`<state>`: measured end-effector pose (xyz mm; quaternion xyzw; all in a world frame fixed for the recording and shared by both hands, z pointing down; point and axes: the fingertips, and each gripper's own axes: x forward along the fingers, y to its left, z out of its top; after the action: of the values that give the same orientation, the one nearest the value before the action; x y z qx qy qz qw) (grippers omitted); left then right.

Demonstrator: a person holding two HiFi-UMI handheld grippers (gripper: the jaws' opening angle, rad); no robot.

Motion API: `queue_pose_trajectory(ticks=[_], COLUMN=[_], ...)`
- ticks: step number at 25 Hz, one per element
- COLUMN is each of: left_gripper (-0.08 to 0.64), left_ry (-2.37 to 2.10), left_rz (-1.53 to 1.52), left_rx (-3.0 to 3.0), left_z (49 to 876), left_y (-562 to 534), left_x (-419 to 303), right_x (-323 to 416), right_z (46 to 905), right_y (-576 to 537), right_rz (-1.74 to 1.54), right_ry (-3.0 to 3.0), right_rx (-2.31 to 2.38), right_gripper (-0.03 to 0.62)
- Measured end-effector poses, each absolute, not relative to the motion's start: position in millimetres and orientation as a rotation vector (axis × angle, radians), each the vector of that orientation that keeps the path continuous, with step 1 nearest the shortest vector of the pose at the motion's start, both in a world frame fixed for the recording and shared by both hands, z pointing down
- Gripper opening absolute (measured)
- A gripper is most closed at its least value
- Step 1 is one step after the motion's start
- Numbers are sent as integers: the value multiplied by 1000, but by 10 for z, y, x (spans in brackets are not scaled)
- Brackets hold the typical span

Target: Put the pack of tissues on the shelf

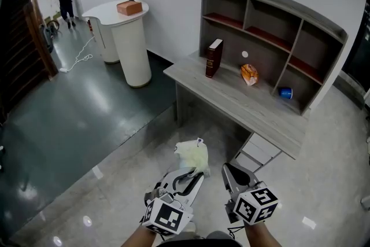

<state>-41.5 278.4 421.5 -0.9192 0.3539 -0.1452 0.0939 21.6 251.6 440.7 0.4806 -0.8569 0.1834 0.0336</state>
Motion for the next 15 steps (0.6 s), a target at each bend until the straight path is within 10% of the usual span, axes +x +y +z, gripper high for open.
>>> queue_pose_trajectory(ticks=[15], left_gripper=[51], left_ry=[1026], left_rz=[-409], left_rx=[-2729], left_z=[4186], left_y=[2181], left_x=[-442], right_x=[169], right_z=[4369], right_y=[1833], right_rz=[541], right_ry=[-2629], right_rx=[1488], right_gripper=[0])
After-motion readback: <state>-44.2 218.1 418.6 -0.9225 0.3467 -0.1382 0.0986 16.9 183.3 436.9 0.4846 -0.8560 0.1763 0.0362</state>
